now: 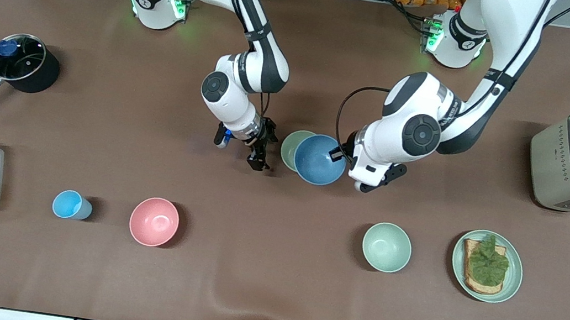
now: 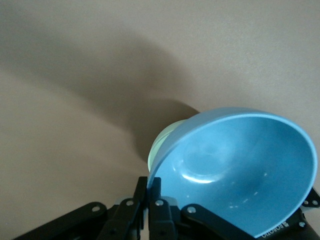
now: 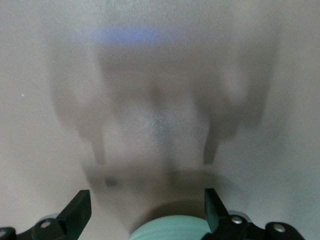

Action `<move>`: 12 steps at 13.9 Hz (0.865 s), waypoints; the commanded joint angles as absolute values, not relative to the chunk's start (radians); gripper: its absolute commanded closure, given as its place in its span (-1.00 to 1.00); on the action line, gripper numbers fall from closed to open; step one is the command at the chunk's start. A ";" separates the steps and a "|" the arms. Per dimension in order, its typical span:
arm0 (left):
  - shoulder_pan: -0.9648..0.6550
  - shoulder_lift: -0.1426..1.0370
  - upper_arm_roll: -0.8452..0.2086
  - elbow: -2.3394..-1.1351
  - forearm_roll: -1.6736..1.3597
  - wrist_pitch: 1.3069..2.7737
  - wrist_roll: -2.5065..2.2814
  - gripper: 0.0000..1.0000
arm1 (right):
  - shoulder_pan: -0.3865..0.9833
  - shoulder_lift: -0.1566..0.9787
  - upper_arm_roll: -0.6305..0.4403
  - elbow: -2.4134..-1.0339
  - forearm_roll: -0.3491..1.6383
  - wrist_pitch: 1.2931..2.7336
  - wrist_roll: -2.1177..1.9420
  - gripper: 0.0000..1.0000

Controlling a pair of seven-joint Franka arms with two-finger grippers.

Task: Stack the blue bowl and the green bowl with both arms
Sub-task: 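Lower the blue bowl into the green bowl with the left gripper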

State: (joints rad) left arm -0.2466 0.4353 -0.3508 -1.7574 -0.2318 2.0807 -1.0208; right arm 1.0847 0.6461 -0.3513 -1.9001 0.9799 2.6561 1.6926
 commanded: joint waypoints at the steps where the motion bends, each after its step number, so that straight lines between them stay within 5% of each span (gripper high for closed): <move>1: -0.268 0.423 -0.347 -1.799 -0.256 2.137 -1.048 1.00 | 1.081 0.666 -0.344 -1.873 1.009 2.666 1.683 -1.00; 12: -0.317 0.443 -0.350 -1.868 -0.301 2.287 -1.069 1.00 | 1.083 0.667 -0.342 -1.873 1.009 2.671 1.683 -1.00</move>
State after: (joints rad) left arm -0.3000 0.4404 -0.3511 -1.8618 -0.2734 2.2581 -1.0571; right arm 1.0847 0.6540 -0.3457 -1.8922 0.9806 2.6614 1.6926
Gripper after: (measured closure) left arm 0.956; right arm 0.000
